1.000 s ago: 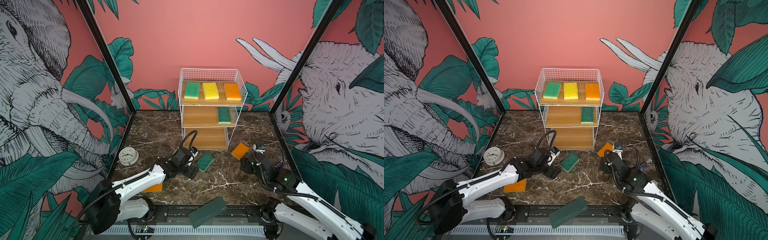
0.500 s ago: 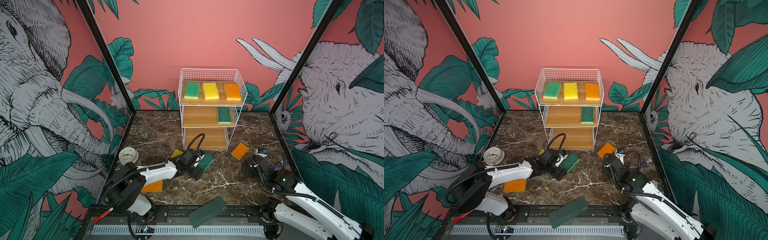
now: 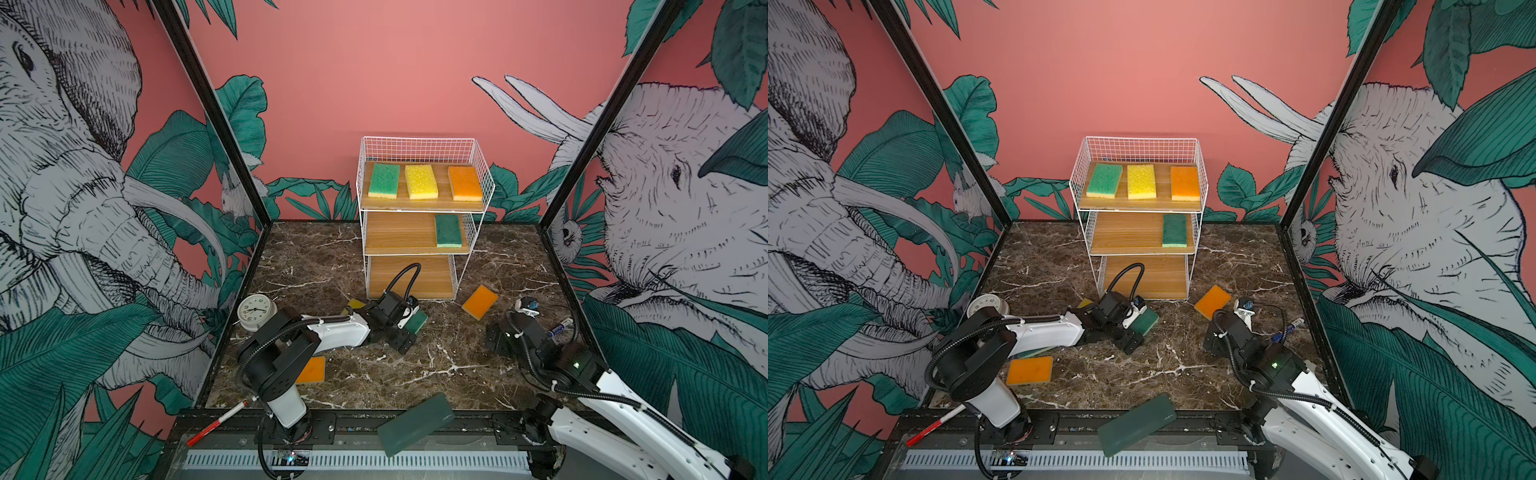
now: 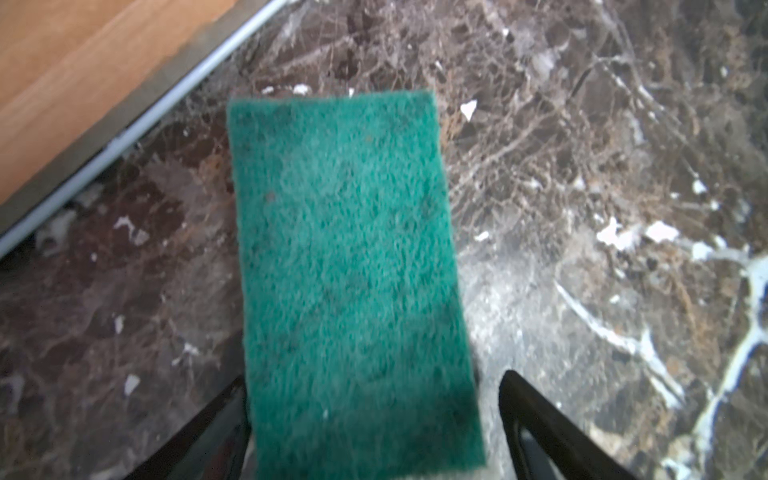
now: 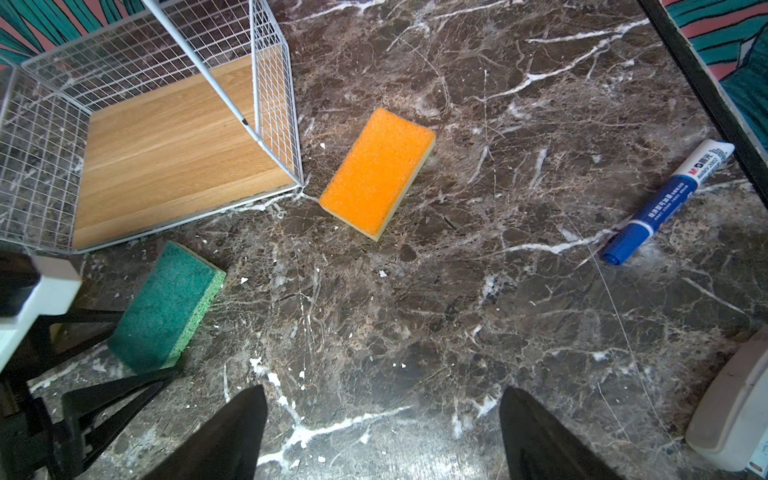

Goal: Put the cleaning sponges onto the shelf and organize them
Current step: 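Close the left gripper on the green scouring pad and lift it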

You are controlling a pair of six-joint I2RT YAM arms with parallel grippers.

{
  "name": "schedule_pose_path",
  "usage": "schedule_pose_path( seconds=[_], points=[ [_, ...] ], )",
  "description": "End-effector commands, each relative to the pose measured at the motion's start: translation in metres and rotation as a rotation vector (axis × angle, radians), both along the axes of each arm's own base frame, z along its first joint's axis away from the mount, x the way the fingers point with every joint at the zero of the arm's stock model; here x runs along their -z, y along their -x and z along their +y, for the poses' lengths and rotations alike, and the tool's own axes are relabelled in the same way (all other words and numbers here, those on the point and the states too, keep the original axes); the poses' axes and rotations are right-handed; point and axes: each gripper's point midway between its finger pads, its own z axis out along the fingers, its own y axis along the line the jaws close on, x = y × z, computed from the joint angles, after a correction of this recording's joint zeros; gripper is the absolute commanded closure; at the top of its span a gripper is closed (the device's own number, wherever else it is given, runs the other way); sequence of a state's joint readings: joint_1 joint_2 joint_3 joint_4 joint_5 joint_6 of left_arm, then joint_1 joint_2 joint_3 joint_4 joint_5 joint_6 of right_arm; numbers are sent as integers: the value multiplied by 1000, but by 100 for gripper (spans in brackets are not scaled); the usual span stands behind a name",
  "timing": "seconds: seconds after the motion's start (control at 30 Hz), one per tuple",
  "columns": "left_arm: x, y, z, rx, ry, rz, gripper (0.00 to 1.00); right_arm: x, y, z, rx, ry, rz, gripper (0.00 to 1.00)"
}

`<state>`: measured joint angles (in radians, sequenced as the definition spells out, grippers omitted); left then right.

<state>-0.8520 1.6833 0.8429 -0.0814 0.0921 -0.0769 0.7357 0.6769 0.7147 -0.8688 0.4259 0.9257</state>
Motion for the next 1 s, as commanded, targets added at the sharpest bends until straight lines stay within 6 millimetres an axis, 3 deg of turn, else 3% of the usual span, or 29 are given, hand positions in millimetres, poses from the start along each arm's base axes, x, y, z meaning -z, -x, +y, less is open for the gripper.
schedule_pose_path(
  seconds=[0.0,0.3,0.5,0.73,0.97],
  points=[
    [10,4,8,5,-79,38,8,2,6,-10,40,-4,3,9],
    [7,13,32,-23,-149,16,10,5,9,-14,49,-13,-5,9],
    [13,8,29,-64,-143,10,13,3,6,-13,42,6,-7,9],
    [20,12,5,-10,-124,30,12,-1,7,-14,37,11,-15,8],
    [20,16,19,-26,-178,31,12,2,12,-20,52,-7,-27,8]
  ],
)
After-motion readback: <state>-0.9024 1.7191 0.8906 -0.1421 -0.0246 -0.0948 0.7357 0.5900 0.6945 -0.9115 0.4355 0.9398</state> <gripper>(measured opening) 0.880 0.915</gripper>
